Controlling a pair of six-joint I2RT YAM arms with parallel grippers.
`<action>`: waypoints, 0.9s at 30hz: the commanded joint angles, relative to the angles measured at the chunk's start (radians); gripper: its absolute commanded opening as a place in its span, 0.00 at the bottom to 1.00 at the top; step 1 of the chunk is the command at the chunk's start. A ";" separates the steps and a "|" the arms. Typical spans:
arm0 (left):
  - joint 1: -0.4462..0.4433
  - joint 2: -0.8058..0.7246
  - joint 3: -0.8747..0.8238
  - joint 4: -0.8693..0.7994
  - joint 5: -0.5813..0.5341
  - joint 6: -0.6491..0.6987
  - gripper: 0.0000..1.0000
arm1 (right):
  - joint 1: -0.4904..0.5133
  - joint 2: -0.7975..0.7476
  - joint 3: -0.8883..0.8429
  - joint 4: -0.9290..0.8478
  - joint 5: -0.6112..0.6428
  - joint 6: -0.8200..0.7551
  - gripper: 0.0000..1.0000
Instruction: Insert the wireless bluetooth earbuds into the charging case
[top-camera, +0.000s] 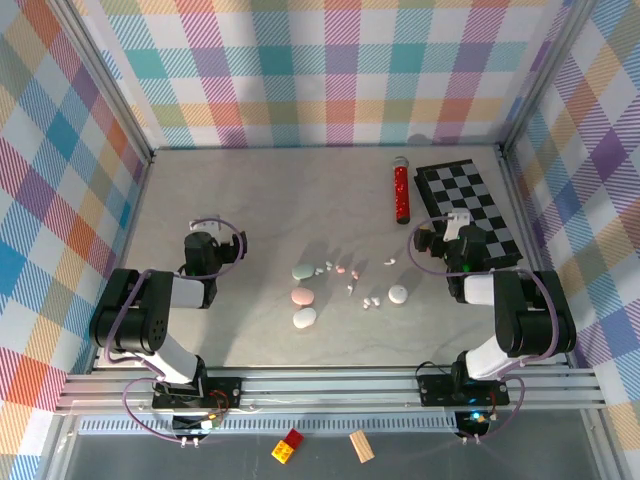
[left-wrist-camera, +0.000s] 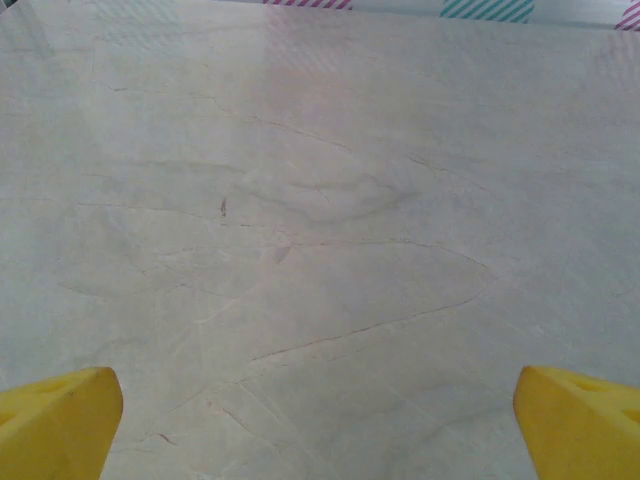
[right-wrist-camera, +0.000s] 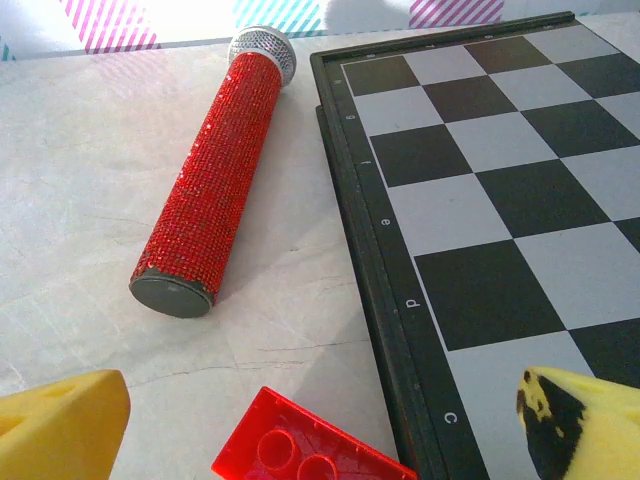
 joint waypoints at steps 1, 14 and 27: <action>-0.005 0.001 0.008 0.008 -0.004 0.011 1.00 | 0.003 -0.001 -0.005 0.019 -0.016 -0.003 0.99; -0.006 0.000 0.007 0.008 -0.004 0.012 1.00 | 0.003 -0.001 -0.003 0.018 -0.016 -0.003 0.99; -0.007 -0.012 0.017 -0.021 -0.007 0.015 1.00 | 0.004 -0.053 0.017 -0.061 0.000 0.004 0.99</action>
